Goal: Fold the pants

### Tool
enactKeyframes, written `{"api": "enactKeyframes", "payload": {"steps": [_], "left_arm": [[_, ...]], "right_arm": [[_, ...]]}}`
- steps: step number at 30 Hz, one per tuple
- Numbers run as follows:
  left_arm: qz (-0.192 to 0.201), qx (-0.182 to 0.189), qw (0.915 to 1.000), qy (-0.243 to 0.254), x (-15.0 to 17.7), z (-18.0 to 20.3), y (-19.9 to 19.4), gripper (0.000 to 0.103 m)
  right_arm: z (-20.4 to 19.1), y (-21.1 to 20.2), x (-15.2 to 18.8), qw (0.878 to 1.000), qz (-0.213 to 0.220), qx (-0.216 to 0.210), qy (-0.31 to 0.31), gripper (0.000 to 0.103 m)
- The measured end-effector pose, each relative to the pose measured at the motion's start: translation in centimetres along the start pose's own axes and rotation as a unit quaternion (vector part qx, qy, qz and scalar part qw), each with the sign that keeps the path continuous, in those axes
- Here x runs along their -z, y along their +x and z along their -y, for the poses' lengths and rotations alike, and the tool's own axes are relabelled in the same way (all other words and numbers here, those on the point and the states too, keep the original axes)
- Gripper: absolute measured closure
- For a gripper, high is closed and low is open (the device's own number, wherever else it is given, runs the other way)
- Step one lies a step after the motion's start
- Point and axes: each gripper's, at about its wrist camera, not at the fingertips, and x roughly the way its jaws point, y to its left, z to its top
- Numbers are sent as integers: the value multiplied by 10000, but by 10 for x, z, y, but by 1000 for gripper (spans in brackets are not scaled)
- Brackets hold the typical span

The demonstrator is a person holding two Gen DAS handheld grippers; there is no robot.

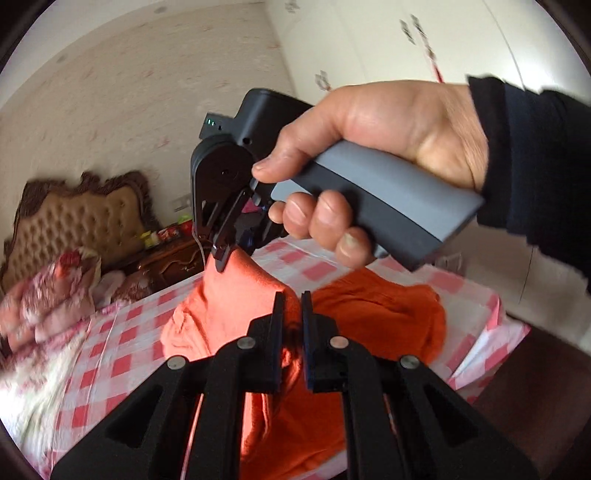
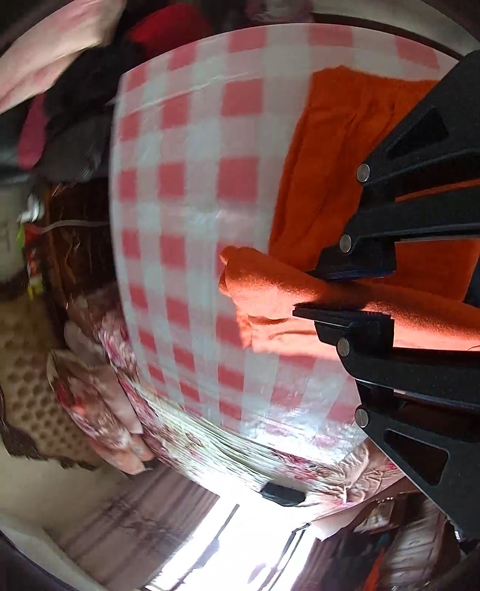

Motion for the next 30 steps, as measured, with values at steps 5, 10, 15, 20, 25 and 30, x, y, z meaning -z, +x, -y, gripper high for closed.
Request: {"api": "enactKeyframes", "payload": {"steps": [5,10,15,20,25,30], "left_arm": [[-196,-335,9947,949,37,77,35,91],[-264,-408,9920,1162,58,84,32,56],[-345,-360,9895,1355,66,90,32,56],[-493,-322,9882,1415,68,96,37,91],[-203,-472,9892,1371,50,78,24,94],[128,-536,9880,1443,14,73,18,94]], "right_arm": [[89,49,35,9974,-428,88,571,78],[98,49,55,9978,-298,-324,503,64],[94,48,66,9980,-277,-437,369,58],[102,50,67,9978,-322,-448,357,65],[96,32,57,9978,-204,-593,199,97],[82,-7,42,9990,59,-443,-71,97]]}}
